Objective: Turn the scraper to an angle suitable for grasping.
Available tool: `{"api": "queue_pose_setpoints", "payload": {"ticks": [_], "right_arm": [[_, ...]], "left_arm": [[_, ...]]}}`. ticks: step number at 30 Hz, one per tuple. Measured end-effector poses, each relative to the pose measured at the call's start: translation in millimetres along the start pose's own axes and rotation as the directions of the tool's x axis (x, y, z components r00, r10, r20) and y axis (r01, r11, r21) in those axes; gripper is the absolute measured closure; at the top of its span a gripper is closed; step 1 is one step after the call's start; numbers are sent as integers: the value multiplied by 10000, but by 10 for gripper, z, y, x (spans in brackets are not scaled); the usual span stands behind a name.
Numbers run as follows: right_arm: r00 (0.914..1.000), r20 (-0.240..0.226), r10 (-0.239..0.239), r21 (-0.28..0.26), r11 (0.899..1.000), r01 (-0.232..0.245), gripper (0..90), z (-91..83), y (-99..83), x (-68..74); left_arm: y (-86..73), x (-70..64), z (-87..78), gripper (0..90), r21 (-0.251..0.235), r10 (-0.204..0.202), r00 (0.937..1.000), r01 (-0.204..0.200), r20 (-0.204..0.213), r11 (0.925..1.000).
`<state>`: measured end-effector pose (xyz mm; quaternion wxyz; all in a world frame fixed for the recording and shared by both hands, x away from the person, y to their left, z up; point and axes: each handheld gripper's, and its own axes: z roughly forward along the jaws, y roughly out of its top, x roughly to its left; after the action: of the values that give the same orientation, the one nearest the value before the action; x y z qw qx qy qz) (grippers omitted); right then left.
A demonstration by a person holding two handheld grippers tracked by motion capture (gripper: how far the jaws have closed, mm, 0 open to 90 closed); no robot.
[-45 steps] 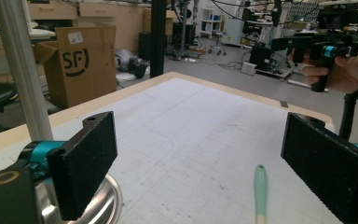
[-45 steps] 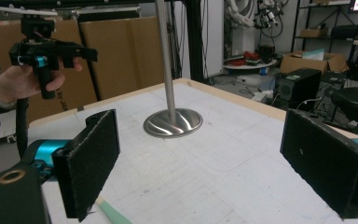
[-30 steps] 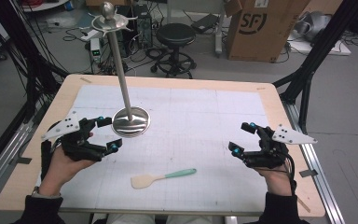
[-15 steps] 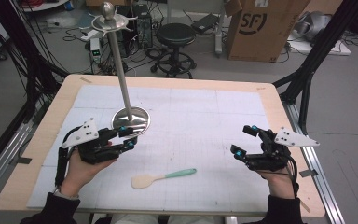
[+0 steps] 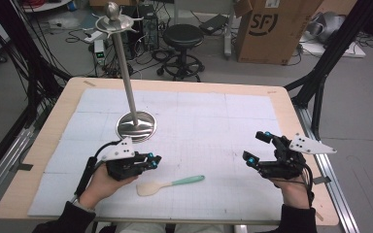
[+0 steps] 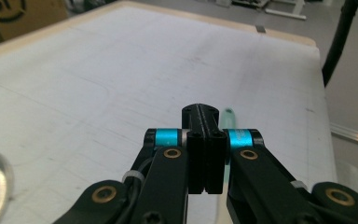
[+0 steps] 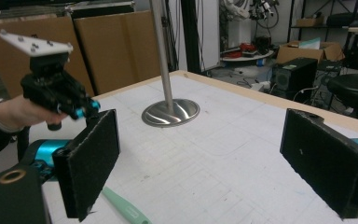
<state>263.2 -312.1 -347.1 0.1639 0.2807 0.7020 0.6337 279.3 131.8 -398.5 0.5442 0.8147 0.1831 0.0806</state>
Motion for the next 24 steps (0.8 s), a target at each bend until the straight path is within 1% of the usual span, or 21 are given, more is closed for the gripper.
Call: {"api": "queue_pose_setpoints", "payload": {"ticks": [2, 5, 6, 8, 10, 14, 16, 17, 18, 20, 21, 22, 23, 24], "right_arm": [[10000, -42, 3, 25, 10000, -3, 110, 15, 0, -4], [10000, -92, 37, 110, 9999, -36, 110, 41, -7, -12], [9999, -111, 36, 135, 9999, -35, 110, 53, -13, -15], [9999, -130, 60, 208, 9998, -58, 110, 64, -21, -14], [9999, -158, 46, 252, 9997, -42, 110, 66, -25, -11], [9999, -143, 58, 215, 9998, -55, 110, 55, -23, -7], [9999, -127, 58, 194, 9998, -56, 110, 42, -22, -7], [9999, -137, 45, 194, 9998, -42, 110, 38, -23, -8], [9999, -118, 88, 190, 9998, -86, 110, 32, -23, -4], [9999, -106, 75, 161, 9998, -73, 110, 18, -23, -8], [9999, -92, 92, 150, 9998, -91, 110, 12, -23, -9], [9999, -92, 92, 150, 9998, -91, 110, 12, -23, -9], [10000, -62, 76, 131, 9999, -75, 110, 7, -24, -12], [10000, -67, 69, 139, 9999, -68, 110, 6, -28, -18]], "left_arm": [[-28, -27, 77, 897, 384, -14, 9999, 8, 171, 9993], [-61, -62, 177, 897, 564, -206, 9981, 172, 584, 9983], [-73, -79, 219, 898, 721, -208, 9969, 153, 758, 9973], [-92, -106, 283, 897, 953, -139, 9954, 48, 948, 9954], [-109, -131, 348, 897, 1314, -134, 9938, -11, 1100, 9913], [-136, -167, 444, 898, 1795, -60, 9911, -182, 1333, 9836], [-152, -191, 476, 897, 2091, 21, 9891, -332, 1475, 9773], [-155, -198, 479, 897, 2238, 89, 9899, -407, 1413, 9738], [-158, -200, 479, 898, 2440, 143, 9898, -490, 1420, 9685], [-168, -206, 476, 898, 2579, 92, 9887, -480, 1496, 9650], [-168, -199, 475, 898, 2724, 139, 9887, -545, 1491, 9606], [-175, -198, 484, 898, 2737, 64, 9884, -482, 1514, 9606], [-185, -199, 498, 897, 2845, -32, 9877, -420, 1566, 9578], [-192, -200, 508, 897, 2931, 11, 9872, -485, 1597, 9548]]}}
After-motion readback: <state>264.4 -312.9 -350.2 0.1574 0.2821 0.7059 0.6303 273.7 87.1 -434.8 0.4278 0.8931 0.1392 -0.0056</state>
